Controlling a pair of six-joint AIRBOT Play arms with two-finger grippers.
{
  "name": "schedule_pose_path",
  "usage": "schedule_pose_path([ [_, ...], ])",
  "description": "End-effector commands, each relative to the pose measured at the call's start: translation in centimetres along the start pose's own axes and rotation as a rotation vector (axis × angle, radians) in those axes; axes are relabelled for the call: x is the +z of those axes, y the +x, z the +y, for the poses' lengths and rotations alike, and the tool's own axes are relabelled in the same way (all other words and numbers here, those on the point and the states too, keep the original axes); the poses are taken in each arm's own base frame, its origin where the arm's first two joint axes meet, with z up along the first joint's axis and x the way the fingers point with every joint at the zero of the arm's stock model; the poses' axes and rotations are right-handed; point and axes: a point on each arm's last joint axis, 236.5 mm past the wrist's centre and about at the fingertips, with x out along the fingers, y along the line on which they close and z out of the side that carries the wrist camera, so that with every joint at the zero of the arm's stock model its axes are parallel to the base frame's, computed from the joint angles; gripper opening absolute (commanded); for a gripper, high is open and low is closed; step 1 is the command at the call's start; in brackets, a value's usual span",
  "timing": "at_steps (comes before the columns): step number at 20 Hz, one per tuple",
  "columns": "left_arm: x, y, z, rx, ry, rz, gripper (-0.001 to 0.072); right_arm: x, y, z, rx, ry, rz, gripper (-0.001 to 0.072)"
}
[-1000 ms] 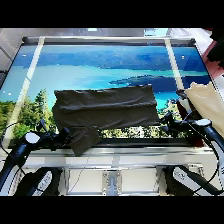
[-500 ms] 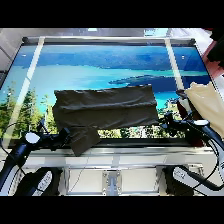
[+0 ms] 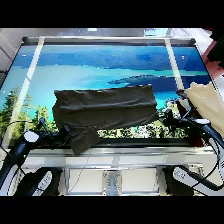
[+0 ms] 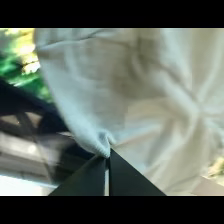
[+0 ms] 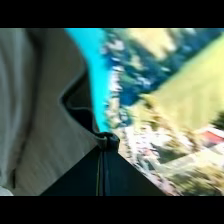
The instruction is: Fold the shirts.
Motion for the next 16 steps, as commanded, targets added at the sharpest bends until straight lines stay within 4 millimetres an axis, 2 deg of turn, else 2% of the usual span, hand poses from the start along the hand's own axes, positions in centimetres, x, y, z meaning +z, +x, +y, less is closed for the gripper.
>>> schedule_pose_path([
  [1, 1.2, -1.8, -2.9, -0.047, 0.092, -0.009, 0.001, 0.7, -1.8, 4.4, 0.099, -0.106, -0.013, 0.0031],
  [4, 3.5, -5.0, -7.0, -0.108, 0.179, -0.062, 0.001, 0.4, -3.9, 7.4, 0.124, -0.18, 0.008, 0.003],
  [8, 7.8, -9.9, -12.7, -0.209, 0.271, -0.236, 0.001, 0.8, -5.1, 7.6, 0.075, -0.256, -0.017, 0.003],
  [11, 12.0, -13.3, -15.6, -0.257, 0.305, -0.427, 0.0008, 2.4, -5.0, 9.3, 0.128, -0.23, -0.098, 0.0029],
  [13, 13.1, -12.7, -15.5, -0.213, 0.342, -0.419, 0.0007, 3.6, -4.8, 11.3, 0.13, -0.313, -0.164, 0.0028],
  [16, 15.6, -10.7, -15.6, -0.169, 0.368, -0.393, 0.0007, 5.8, -4.4, 16.6, 0.127, -0.474, -0.249, 0.0028],
])
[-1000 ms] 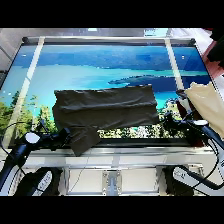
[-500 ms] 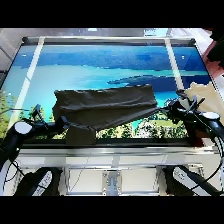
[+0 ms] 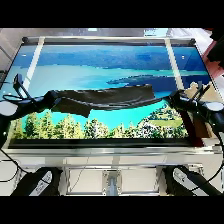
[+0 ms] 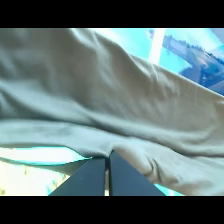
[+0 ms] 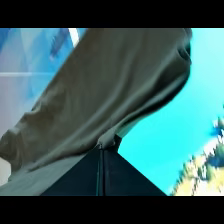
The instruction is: Fold the shirts.
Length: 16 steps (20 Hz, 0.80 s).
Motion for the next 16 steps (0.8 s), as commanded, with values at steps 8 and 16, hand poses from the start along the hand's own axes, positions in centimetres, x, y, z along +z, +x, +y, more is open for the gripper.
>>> schedule_pose_path([
  [8, 4.1, 9.7, 4.0, 0.203, 0.227, 0.153, 0.0007, 9.4, 9.2, 6.6, -0.012, -0.243, -0.094, 0.0028],
  [16, 1.9, 13.9, 6.7, 0.28, 0.25, 0.211, 0.0021, 6.4, 15.3, -0.9, -0.212, -0.268, 0.037, 0.0035],
])
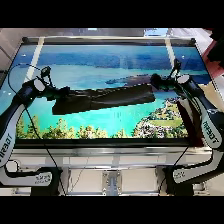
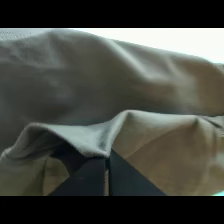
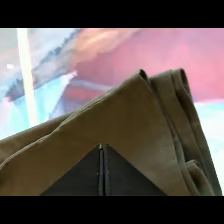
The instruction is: Fold the shirts.
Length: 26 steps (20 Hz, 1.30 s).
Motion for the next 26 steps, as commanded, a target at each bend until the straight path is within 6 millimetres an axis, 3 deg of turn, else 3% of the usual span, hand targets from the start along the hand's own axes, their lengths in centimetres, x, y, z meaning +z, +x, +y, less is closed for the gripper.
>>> schedule_pose_path([
  [1, 1.2, 0.9, 0.4, 0.022, 0.016, -0.046, 0.0131, 1.0, 0.8, -1.2, -0.042, -0.023, -0.017, 0.0075],
  [3, 3.7, 0.0, 0.0, 0.013, 0.018, -0.121, 0.072, 2.6, -0.3, -0.7, -0.025, -0.022, -0.033, 0.0319],
  [6, 7.9, -2.8, -1.8, -0.021, 0.02, -0.219, 0.0707, 2.4, -1.6, -1.0, -0.013, -0.016, 0.032, 0.0326],
  [11, 12.4, -6.6, -4.7, -0.102, 0.014, -0.336, 0.0705, 0.2, -2.5, -5.5, -0.037, 0.018, 0.173, 0.0355],
  [12, 13.0, -7.1, -5.2, -0.111, 0.034, -0.354, 0.0704, -0.2, -2.5, -6.5, -0.041, 0.037, 0.194, 0.04],
  [13, 13.3, -7.6, -5.7, -0.124, 0.066, -0.367, 0.0704, -0.6, -2.4, -7.4, -0.033, 0.061, 0.216, 0.0533],
  [18, 13.7, -9.2, -10.6, -0.302, 0.169, -0.406, 0.0704, -2.6, -0.6, -8.5, 0.047, 0.105, 0.292, 0.0549],
  [26, 11.0, -8.9, -17.3, -0.377, 0.379, -0.402, 0.0705, -5.1, 2.4, -7.7, 0.073, 0.08, 0.351, 0.0541],
])
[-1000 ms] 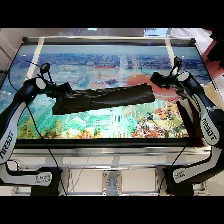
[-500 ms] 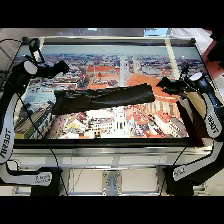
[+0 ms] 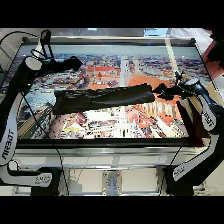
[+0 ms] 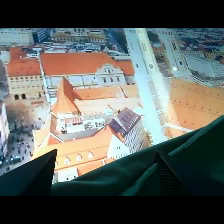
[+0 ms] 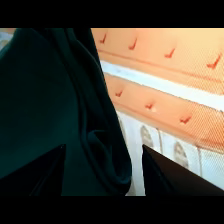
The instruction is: Fold the shirts.
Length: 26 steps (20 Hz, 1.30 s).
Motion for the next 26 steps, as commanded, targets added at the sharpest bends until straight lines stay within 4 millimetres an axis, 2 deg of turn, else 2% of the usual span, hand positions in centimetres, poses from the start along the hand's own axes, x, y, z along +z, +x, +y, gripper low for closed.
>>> schedule_pose_path([
  [1, -0.2, 0.6, -2.7, -0.048, 0.062, 0.0, 0.0705, -0.9, 1.5, 0.6, 0.011, -0.018, 0.033, 0.0539],
  [4, -0.4, 0.7, -3.3, -0.057, 0.067, 0.004, 0.0704, -2.1, 3.2, 1.9, 0.035, -0.022, 0.071, 0.0539],
  [5, -0.4, 0.7, -3.3, -0.057, 0.068, 0.004, 0.0704, -2.3, 3.6, 2.6, 0.054, -0.028, 0.083, 0.0494],
  [7, -0.5, 0.8, -3.3, -0.057, 0.067, 0.006, 0.0695, -2.1, 3.6, 4.1, 0.088, -0.05, 0.081, 0.0326],
  [8, -0.6, 0.8, -3.3, -0.059, 0.067, 0.011, 0.0611, -1.7, 3.2, 5.1, 0.117, -0.064, 0.077, 0.0173],
  [9, -0.8, 0.9, -3.3, -0.062, 0.065, 0.02, 0.0415, -1.4, 2.4, 6.4, 0.156, -0.107, 0.078, 0.0041],
  [11, -1.4, 1.2, -3.4, -0.068, 0.065, 0.039, 0.0015, -0.7, 0.6, 8.9, 0.2, -0.16, 0.084, 0.0032],
  [14, -3.1, 2.4, -3.7, -0.088, 0.013, 0.089, 0.0009, 0.4, -2.5, 12.7, 0.237, -0.223, 0.071, 0.0031],
  [16, -6.1, 4.4, -4.5, -0.106, -0.061, 0.179, 0.0008, 0.4, -3.9, 15.3, 0.256, -0.268, 0.066, 0.0031],
  [18, -11.0, 7.0, -6.3, -0.138, -0.102, 0.31, 0.0008, -0.9, -4.3, 18.1, 0.278, -0.309, 0.104, 0.0031],
  [20, -14.8, 9.6, -7.7, -0.14, -0.095, 0.386, 0.0007, -2.8, -3.9, 21.3, 0.3, -0.37, 0.147, 0.0031],
  [22, -18.4, 11.3, -7.0, -0.058, -0.106, 0.459, 0.0007, -4.5, -3.5, 24.8, 0.324, -0.446, 0.163, 0.0031],
  [24, -21.4, 12.1, -5.6, 0.01, -0.105, 0.531, 0.0007, -6.3, -3.3, 28.5, 0.353, -0.527, 0.17, 0.003],
  [26, -22.9, 12.5, -5.2, 0.016, -0.11, 0.569, 0.0007, -8.2, -3.1, 31.7, 0.378, -0.578, 0.176, 0.003],
])
